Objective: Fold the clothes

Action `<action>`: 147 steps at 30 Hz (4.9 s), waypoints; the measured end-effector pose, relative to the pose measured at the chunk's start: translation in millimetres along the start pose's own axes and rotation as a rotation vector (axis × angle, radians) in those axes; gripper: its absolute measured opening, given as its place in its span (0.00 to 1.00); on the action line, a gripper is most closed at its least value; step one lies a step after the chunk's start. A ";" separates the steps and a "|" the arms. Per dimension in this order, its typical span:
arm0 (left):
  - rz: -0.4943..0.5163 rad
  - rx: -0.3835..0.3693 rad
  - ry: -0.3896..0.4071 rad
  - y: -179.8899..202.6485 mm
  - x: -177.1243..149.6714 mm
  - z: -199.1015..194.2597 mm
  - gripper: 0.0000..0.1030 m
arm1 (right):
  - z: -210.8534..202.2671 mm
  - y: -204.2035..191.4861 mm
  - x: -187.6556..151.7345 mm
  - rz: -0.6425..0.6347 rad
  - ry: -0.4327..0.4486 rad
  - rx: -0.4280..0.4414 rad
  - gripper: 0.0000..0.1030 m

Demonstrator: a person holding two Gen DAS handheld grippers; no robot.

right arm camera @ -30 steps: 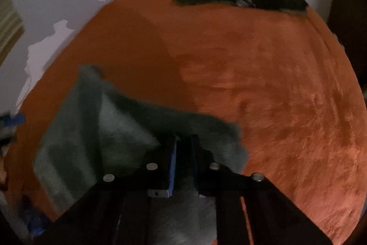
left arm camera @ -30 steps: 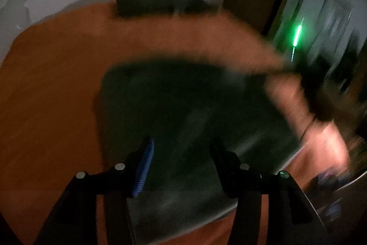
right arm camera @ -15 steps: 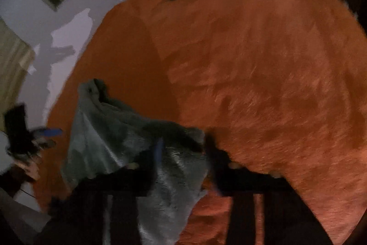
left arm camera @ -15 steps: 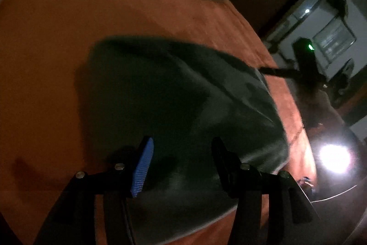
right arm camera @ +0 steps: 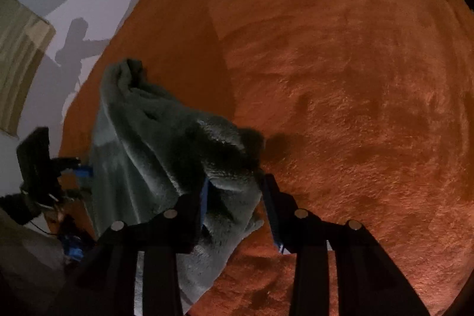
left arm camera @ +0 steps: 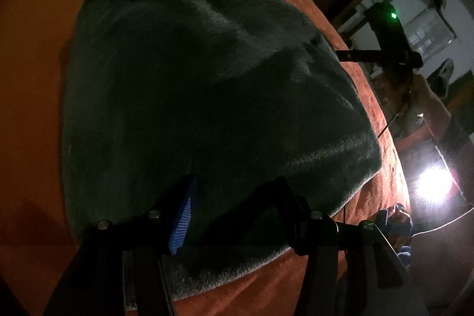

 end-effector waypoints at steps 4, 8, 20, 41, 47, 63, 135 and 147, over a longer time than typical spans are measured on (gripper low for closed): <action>-0.008 -0.003 0.004 -2.2 2.2 4.3 0.53 | -7.6 4.4 1.9 0.041 0.020 0.050 0.41; 0.021 0.022 -0.001 2.8 1.0 11.8 0.53 | -8.4 -5.2 5.1 -0.038 0.066 0.016 0.27; -0.013 -0.005 0.019 -1.5 -4.3 14.8 0.53 | -23.6 38.3 -0.5 0.134 0.158 -0.071 0.00; -0.036 -0.008 0.039 -0.2 -4.6 24.0 0.58 | 1.6 -36.6 0.3 -0.386 -0.036 -0.010 0.55; 0.008 0.021 0.032 7.4 -5.1 30.7 0.63 | -2.0 -25.0 -2.6 -0.304 -0.016 -0.015 0.09; -0.062 -0.041 0.053 1.8 -15.7 39.0 0.63 | 1.3 9.9 13.3 -0.061 -0.016 0.052 0.28; -0.100 0.151 0.189 -53.9 140.8 8.2 0.68 | -15.1 58.9 17.3 0.385 0.243 -0.148 0.00; -0.071 0.383 0.205 -70.6 160.7 -4.8 0.73 | -48.5 -42.6 23.8 0.069 0.256 -0.004 0.12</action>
Point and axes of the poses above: each gripper's, at about its wrist camera, not at the fingertips, and z roughly the way its jaws point, y to its right, x to its top, the point moved 4 cm from there along z, roughly the way its jaws point, and after that the axes turned 13 degrees about -x, right-handed, at the moved point
